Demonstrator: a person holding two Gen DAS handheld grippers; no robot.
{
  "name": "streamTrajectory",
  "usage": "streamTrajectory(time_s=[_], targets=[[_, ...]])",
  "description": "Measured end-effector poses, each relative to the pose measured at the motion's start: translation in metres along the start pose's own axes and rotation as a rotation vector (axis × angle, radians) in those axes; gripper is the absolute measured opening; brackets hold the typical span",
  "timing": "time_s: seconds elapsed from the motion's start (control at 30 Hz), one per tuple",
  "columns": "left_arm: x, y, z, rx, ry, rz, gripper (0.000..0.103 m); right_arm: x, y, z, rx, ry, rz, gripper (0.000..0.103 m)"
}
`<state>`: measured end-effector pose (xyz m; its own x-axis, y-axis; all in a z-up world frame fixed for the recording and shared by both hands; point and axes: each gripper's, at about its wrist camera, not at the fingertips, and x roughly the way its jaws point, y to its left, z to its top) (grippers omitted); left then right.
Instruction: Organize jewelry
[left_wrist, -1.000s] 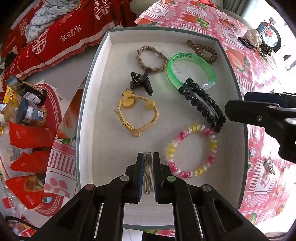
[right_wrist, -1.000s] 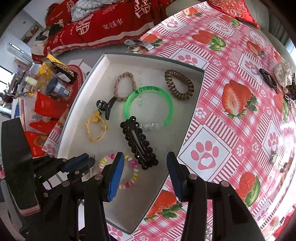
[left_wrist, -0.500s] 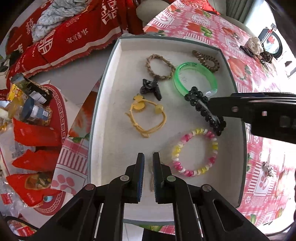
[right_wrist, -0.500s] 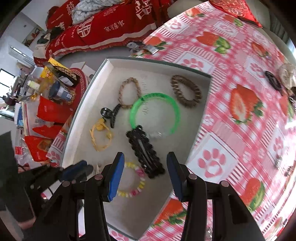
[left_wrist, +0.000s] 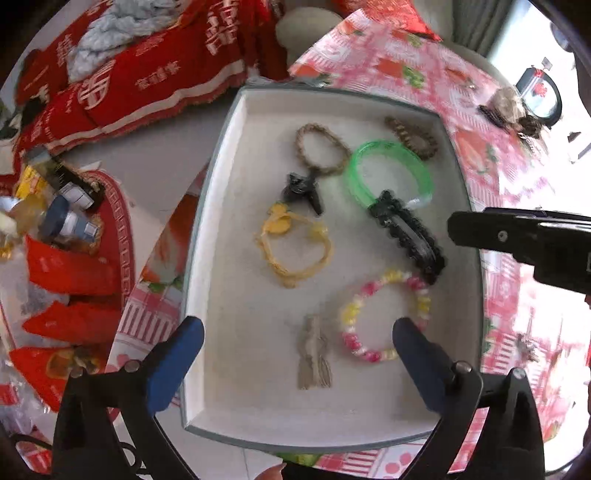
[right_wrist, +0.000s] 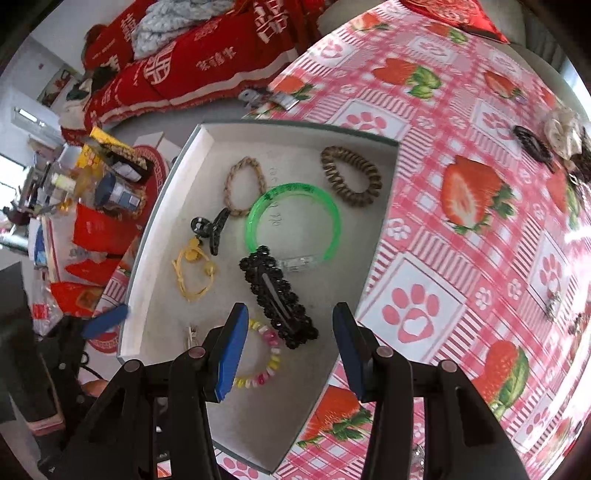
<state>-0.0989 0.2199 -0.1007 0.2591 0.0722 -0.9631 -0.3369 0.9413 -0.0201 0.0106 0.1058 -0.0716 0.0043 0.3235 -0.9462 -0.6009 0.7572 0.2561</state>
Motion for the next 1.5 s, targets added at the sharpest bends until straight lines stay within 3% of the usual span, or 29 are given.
streamTrajectory(time_s=[0.4, 0.8, 0.93, 1.1, 1.37, 1.5], targets=[[0.014, -0.002, 0.015, 0.015, 0.006, 0.034, 0.103, -0.012, -0.012, -0.011, 0.025, 0.0, -0.008, 0.051], [-0.018, -0.002, 0.003, 0.008, 0.03, 0.039, 0.103, -0.019, -0.009, -0.027, 0.027, 0.053, -0.048, 0.054], [-0.035, 0.002, 0.002, 0.016, 0.015, 0.035, 0.103, -0.028, -0.003, -0.032, 0.018, 0.065, -0.066, 0.062], [-0.052, 0.005, 0.0, 0.029, 0.005, 0.024, 0.103, -0.043, 0.004, -0.036, 0.009, 0.066, -0.094, 0.062], [-0.085, 0.008, -0.001, 0.046, 0.021, -0.04, 0.103, -0.078, 0.019, -0.037, 0.002, 0.033, -0.124, 0.079], [-0.106, 0.009, -0.001, 0.043, 0.004, -0.015, 0.103, -0.097, 0.028, -0.035, -0.012, 0.001, -0.152, 0.083]])
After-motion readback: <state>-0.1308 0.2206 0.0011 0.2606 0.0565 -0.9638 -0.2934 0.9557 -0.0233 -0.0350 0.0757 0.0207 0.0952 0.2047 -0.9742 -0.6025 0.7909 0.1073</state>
